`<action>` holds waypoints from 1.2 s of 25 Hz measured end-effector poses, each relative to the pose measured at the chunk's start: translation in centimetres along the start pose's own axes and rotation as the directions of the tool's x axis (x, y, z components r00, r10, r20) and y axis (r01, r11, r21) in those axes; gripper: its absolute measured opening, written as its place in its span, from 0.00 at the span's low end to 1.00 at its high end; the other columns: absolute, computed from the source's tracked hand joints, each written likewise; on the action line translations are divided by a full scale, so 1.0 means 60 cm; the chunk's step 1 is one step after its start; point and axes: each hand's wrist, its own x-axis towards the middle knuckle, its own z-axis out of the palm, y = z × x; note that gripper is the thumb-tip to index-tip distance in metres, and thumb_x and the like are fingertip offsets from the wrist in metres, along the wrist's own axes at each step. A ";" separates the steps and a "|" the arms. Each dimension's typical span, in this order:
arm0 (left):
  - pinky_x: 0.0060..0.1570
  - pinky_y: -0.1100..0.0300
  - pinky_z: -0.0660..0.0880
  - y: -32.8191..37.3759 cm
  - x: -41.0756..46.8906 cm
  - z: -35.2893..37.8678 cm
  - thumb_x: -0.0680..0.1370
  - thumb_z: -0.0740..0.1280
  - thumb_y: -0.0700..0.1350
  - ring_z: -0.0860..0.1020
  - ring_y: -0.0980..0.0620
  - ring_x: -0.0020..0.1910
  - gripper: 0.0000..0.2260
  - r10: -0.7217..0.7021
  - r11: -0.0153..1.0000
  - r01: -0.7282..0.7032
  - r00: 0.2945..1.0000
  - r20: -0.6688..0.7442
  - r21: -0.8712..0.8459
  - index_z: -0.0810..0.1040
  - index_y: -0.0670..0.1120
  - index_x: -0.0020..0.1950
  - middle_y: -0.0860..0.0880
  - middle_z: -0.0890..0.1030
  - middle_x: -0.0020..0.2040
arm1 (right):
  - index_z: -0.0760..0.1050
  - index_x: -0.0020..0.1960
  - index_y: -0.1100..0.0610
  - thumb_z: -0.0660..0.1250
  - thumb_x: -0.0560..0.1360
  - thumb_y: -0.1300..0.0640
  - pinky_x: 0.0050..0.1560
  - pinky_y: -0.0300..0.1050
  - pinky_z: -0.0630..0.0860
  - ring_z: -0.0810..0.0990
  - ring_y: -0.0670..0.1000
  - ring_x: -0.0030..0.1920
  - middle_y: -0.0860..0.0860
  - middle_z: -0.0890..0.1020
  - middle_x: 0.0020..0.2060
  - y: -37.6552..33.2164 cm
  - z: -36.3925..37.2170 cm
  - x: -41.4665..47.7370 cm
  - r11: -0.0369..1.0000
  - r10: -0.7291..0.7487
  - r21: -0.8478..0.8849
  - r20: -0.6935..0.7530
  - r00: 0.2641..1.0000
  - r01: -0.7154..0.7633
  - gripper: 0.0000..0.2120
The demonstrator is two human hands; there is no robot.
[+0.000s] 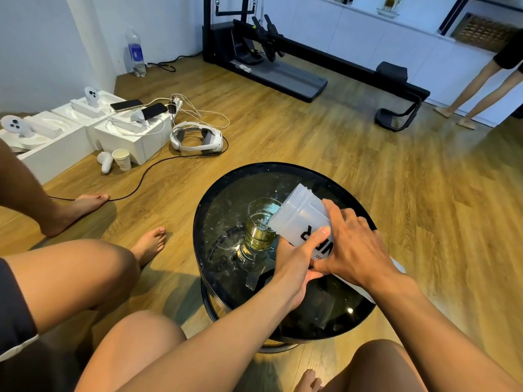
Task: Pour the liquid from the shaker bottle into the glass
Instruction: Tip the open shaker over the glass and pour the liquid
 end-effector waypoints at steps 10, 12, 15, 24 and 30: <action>0.48 0.41 0.82 -0.002 0.002 -0.001 0.74 0.75 0.43 0.83 0.44 0.58 0.19 -0.006 1.000 0.006 1.000 0.009 -0.015 0.75 0.51 0.63 0.44 0.84 0.59 | 0.45 0.77 0.48 0.73 0.60 0.35 0.56 0.57 0.71 0.71 0.57 0.61 0.54 0.68 0.62 -0.001 -0.002 0.000 1.000 -0.005 0.007 -0.002 1.000 0.005 0.56; 0.50 0.39 0.82 -0.003 0.003 -0.002 0.74 0.75 0.43 0.82 0.44 0.59 0.21 -0.006 1.000 0.006 1.000 0.013 -0.014 0.75 0.51 0.64 0.44 0.83 0.59 | 0.45 0.77 0.48 0.73 0.60 0.36 0.56 0.57 0.71 0.70 0.57 0.61 0.54 0.68 0.62 -0.001 -0.002 -0.001 1.000 -0.005 0.015 -0.001 1.000 0.005 0.56; 0.51 0.38 0.81 -0.003 0.002 -0.002 0.74 0.75 0.43 0.82 0.44 0.59 0.20 -0.002 1.000 0.002 1.000 0.016 -0.020 0.75 0.51 0.64 0.44 0.84 0.59 | 0.44 0.77 0.48 0.73 0.60 0.36 0.56 0.58 0.71 0.70 0.57 0.61 0.54 0.68 0.62 -0.002 -0.002 -0.002 1.000 -0.009 0.016 0.002 1.000 0.009 0.56; 0.48 0.41 0.82 -0.003 0.001 -0.001 0.74 0.74 0.42 0.82 0.44 0.59 0.19 0.006 1.000 -0.006 1.000 0.022 -0.021 0.76 0.52 0.63 0.45 0.84 0.58 | 0.44 0.77 0.48 0.73 0.61 0.36 0.56 0.56 0.70 0.70 0.57 0.61 0.54 0.67 0.63 -0.002 -0.002 0.000 1.000 -0.010 0.009 0.000 1.000 0.010 0.56; 0.47 0.42 0.82 -0.004 0.003 -0.003 0.74 0.74 0.43 0.83 0.44 0.59 0.20 0.003 1.000 -0.003 1.000 0.019 -0.010 0.75 0.52 0.65 0.45 0.84 0.59 | 0.44 0.77 0.48 0.73 0.61 0.36 0.56 0.56 0.70 0.70 0.58 0.61 0.54 0.67 0.63 -0.002 -0.001 0.000 1.000 -0.009 0.009 -0.003 1.000 0.009 0.56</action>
